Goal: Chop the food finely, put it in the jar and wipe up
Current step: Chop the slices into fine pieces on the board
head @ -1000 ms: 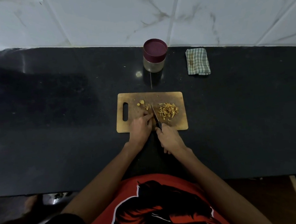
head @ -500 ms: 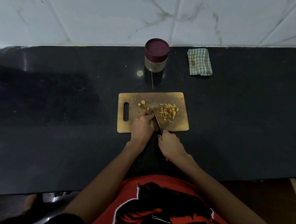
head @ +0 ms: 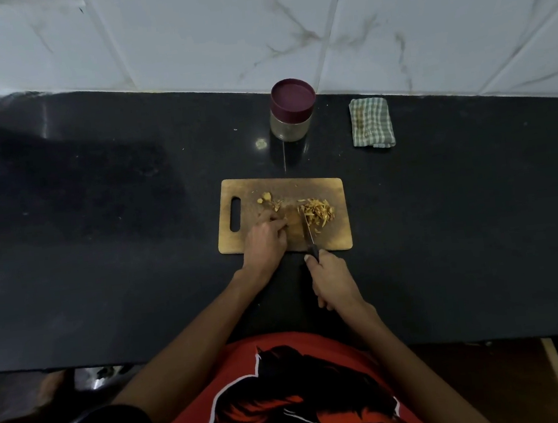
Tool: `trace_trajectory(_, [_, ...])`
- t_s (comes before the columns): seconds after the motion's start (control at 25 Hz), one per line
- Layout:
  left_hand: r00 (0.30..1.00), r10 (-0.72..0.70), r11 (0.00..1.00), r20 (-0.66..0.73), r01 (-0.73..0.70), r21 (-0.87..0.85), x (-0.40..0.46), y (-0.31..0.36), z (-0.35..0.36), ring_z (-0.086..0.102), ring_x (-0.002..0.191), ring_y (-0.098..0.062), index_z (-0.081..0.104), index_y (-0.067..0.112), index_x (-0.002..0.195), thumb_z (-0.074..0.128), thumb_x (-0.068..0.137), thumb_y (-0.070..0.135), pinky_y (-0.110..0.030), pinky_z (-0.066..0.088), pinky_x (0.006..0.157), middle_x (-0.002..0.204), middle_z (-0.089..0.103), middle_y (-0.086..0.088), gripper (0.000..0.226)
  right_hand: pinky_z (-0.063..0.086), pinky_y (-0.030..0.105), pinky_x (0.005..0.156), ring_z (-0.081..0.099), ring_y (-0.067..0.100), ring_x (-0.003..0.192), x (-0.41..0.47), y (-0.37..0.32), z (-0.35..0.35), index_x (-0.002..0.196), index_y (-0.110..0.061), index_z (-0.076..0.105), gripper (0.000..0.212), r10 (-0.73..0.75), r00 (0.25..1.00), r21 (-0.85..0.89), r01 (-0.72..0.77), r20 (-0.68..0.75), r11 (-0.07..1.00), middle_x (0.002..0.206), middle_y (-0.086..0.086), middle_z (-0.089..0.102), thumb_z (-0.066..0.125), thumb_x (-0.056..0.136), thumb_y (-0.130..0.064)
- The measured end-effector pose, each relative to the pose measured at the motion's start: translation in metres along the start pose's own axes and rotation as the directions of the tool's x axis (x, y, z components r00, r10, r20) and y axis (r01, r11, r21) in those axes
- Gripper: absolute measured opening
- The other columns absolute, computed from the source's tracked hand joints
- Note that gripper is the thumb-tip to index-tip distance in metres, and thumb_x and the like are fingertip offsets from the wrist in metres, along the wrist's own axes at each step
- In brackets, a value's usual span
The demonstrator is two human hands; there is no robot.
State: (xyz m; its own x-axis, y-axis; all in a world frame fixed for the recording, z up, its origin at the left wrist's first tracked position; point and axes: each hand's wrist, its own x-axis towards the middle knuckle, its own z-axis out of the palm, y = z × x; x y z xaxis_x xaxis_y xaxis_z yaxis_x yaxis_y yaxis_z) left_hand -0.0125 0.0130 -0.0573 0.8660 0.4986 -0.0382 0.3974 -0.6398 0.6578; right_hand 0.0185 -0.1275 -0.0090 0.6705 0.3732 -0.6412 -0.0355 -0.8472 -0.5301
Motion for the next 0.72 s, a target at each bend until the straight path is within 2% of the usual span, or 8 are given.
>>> trace_trajectory(0.16, [1.000,-0.003,0.999,-0.030,0.002,-0.052,-0.002,0.003,-0.003,0.062,0.094,-0.020,0.066,0.004,0.114,0.053,0.090,0.002,-0.031,0.051,0.084,0.116,0.060,-0.008,0.028,0.037,0.023,0.033,0.051,0.013,0.037,0.002,0.003,-0.003,0.108,-0.009,0.050,0.028,-0.011,1.000,0.096,0.010,0.008,0.995,0.064,0.006,0.057,0.037,0.105,-0.033])
trace_trajectory(0.36, [0.995,-0.031,0.996,-0.091,0.022,-0.091,-0.008,0.003,-0.008,0.064,0.096,-0.021,0.065,0.000,0.114,0.052,0.090,-0.001,-0.031,0.053,0.085,0.117,0.063,-0.011,0.028,0.037,0.024,0.034,0.051,0.012,0.035,0.003,0.000,0.001,0.105,-0.008,0.051,0.028,-0.046,0.998,0.094,0.043,0.032,0.995,0.061,0.005,0.057,0.038,0.105,-0.033])
trace_trajectory(0.6, [0.997,0.006,0.996,-0.075,-0.013,-0.086,-0.010,0.004,-0.010,0.063,0.096,-0.021,0.066,0.001,0.113,0.050,0.090,-0.004,-0.025,0.052,0.084,0.115,0.064,-0.013,0.028,0.036,0.023,0.032,0.050,0.013,0.035,0.011,-0.001,0.003,0.105,-0.009,0.052,0.028,-0.070,0.997,0.150,0.066,0.025,0.987,0.059,0.004,0.055,0.038,0.104,-0.033])
trace_trajectory(0.72, [0.998,0.013,0.997,-0.062,-0.017,-0.070,-0.011,0.002,-0.010,0.063,0.097,-0.021,0.065,0.001,0.115,0.051,0.090,-0.002,-0.029,0.052,0.086,0.118,0.062,-0.013,0.029,0.037,0.023,0.032,0.050,0.013,0.036,0.011,0.003,0.003,0.104,-0.009,0.052,0.027,-0.078,0.997,0.109,0.075,0.021,0.991,0.061,0.005,0.056,0.039,0.105,-0.033])
